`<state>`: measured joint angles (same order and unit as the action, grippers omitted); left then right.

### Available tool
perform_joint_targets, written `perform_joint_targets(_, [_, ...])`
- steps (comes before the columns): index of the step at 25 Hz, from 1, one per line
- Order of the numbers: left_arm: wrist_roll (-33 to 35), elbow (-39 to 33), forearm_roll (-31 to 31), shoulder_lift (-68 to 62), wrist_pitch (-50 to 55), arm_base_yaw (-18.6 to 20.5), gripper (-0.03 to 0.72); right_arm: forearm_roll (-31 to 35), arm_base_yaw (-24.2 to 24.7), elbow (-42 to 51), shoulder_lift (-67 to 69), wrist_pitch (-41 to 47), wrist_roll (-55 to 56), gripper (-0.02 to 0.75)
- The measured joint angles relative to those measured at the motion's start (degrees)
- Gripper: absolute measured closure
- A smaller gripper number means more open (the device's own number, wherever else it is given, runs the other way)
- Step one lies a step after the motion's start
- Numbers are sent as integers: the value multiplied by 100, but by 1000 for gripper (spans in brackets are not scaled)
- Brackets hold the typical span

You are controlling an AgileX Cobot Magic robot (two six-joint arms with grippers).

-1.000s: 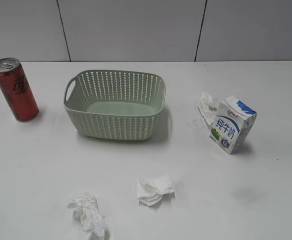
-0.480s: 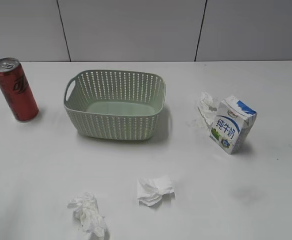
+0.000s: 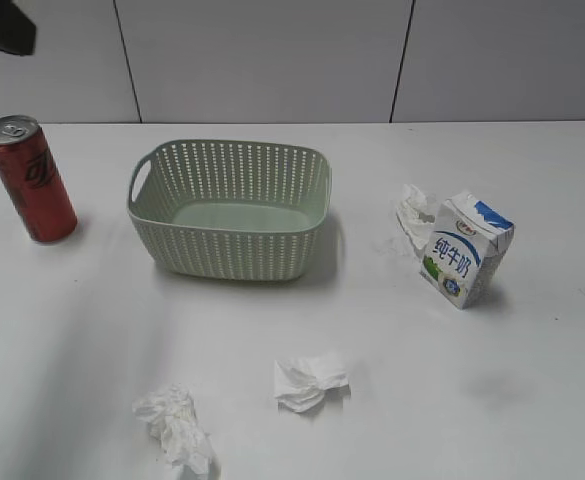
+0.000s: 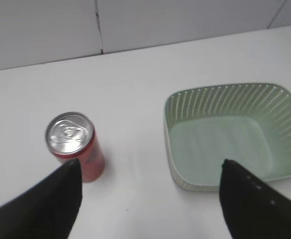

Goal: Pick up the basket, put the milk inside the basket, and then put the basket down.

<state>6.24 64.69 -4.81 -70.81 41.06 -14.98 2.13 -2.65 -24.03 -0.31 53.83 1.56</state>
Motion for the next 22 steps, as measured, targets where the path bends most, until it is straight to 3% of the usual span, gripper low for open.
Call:
perform_joint_targets(9, [13, 1665, -289, -2427, 1580, -252, 36, 0, 0, 0, 0, 0, 0, 163])
perform_joint_targets(22, [13, 1863, -454, -4213, 887, -259, 69, 0, 0, 0, 0, 0, 0, 163])
